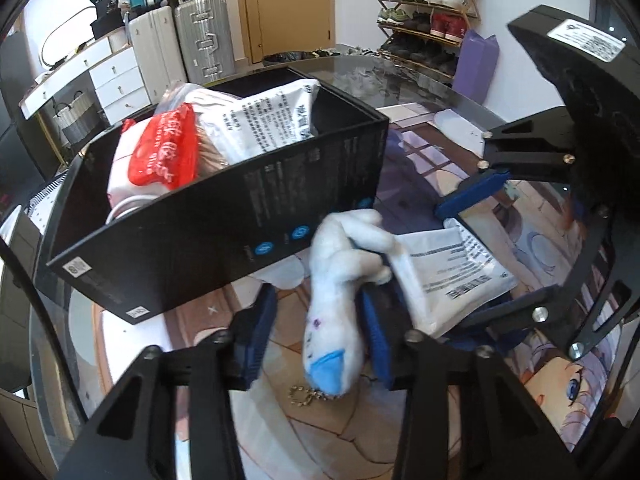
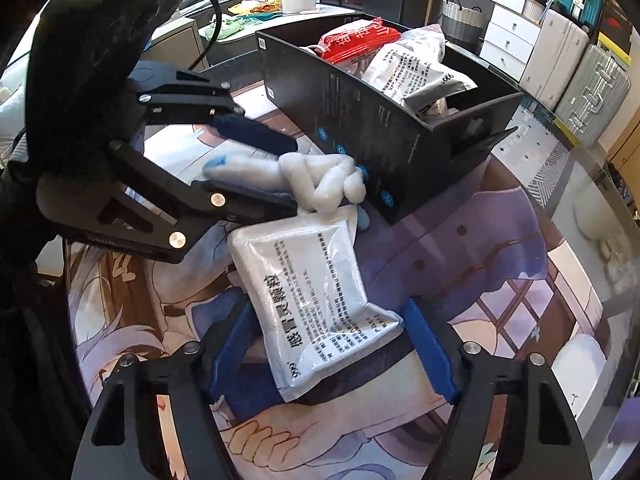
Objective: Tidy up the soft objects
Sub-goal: 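Grasp the white plush toy with the left gripper while the right grasps the second white packet, then lift the plush toy and packet with both grippers over the black box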
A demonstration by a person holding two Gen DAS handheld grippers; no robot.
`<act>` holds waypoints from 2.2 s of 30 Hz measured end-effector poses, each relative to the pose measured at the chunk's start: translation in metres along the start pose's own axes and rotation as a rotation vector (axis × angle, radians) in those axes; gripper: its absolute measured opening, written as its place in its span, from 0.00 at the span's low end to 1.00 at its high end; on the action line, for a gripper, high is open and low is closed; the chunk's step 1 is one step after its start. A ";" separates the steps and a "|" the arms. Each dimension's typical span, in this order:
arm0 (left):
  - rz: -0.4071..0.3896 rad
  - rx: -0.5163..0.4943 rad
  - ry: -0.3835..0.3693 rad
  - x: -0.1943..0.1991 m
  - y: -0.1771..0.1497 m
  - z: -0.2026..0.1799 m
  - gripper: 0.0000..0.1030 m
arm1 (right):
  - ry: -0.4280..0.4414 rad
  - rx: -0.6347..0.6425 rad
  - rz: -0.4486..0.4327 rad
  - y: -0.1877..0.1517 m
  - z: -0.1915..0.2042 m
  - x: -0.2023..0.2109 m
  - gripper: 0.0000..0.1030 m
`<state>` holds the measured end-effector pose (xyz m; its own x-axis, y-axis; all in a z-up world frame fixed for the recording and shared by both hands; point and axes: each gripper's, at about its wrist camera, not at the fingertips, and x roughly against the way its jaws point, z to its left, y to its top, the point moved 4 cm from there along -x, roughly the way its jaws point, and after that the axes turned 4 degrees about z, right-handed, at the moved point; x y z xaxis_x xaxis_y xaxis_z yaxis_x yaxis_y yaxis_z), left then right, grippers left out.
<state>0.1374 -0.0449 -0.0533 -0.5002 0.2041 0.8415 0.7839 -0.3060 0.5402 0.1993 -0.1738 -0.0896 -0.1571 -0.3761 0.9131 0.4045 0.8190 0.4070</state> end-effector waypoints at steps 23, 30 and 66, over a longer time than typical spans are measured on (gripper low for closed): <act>-0.033 0.045 0.014 0.020 -0.016 0.004 0.19 | -0.026 -0.038 -0.069 0.011 0.015 0.000 0.36; -0.066 0.082 0.037 0.033 -0.021 0.010 0.19 | -0.056 -0.075 -0.107 0.008 0.014 0.007 0.36; -0.231 0.179 0.129 0.097 -0.008 0.046 0.20 | -0.194 -0.179 -0.352 0.027 0.021 0.093 0.36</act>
<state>0.0994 0.0201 0.0237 -0.7058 0.1261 0.6971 0.6910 -0.0941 0.7167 0.1764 -0.1779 0.0070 -0.4728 -0.5160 0.7143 0.4434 0.5612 0.6989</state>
